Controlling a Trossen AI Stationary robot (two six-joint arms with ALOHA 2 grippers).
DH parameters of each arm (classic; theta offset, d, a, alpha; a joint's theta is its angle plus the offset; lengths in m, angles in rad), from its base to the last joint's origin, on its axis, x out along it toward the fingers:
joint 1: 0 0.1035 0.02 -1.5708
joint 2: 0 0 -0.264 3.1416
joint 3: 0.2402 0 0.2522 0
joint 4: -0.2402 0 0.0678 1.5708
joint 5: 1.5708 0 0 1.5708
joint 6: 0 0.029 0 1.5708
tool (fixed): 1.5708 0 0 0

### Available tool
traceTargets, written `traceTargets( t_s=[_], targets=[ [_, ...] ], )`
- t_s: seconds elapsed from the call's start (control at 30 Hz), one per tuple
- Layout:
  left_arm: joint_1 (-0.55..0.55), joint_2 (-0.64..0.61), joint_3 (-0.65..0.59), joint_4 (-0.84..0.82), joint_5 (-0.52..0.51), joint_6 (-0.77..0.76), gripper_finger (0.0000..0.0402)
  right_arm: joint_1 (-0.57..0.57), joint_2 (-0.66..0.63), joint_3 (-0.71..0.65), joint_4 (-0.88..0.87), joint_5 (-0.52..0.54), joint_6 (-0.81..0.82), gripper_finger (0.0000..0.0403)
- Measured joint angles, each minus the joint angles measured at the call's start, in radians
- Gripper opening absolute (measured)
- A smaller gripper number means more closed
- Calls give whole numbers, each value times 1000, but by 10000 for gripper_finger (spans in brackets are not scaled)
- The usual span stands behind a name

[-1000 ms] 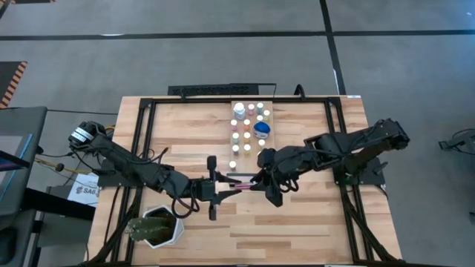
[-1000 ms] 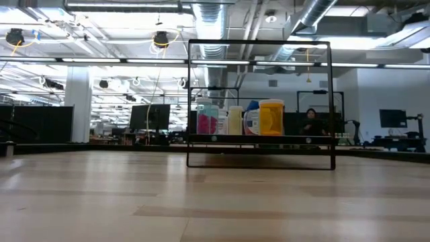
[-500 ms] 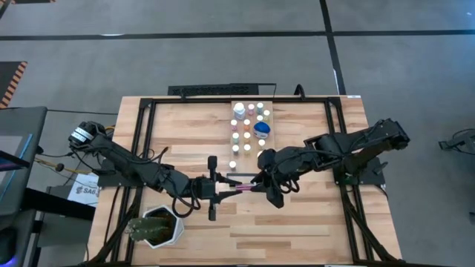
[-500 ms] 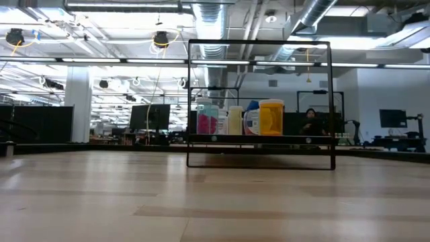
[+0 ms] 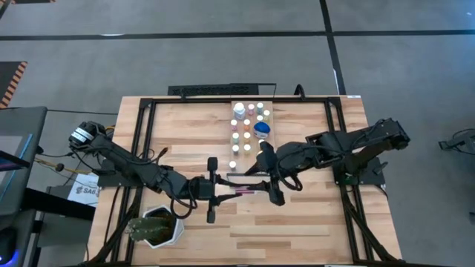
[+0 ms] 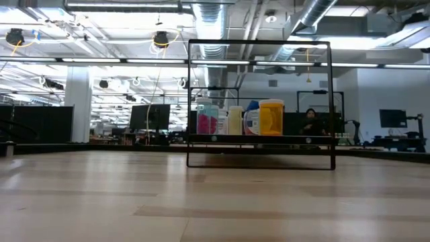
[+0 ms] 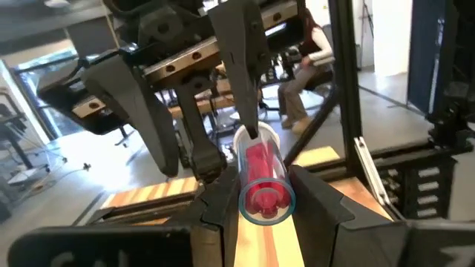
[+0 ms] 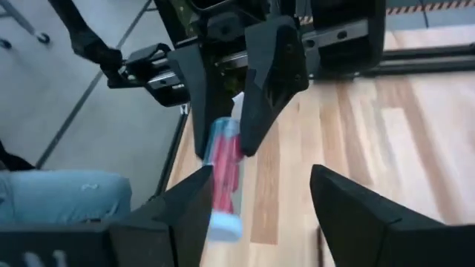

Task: Pick and place medicine bottles onto shelf by color
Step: Put the light blue pill bottle on the shelf

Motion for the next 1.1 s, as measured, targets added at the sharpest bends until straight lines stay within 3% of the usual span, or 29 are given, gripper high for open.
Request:
traceTargets(
  t_s=[0.27, 0.43, 0.5, 0.73, 1.1],
  targets=[
    [2, -1, 0, 147, -9, -1, 82, 34, -30, 224, -200, 14, -193, 248],
    [10, -1, 0, 259, 26, -6, 82, 139, -31, 253, -219, 86, -325, 242],
    [14, -1, 0, 308, 89, -20, 82, 195, -27, 253, -232, 164, -361, 239],
    [26, -1, 0, 403, 265, -123, 82, 330, 42, 253, -137, 584, -547, 238],
    [19, -1, 0, 415, 301, -144, 82, 323, 129, 252, 141, 699, -829, 238]
  ],
)
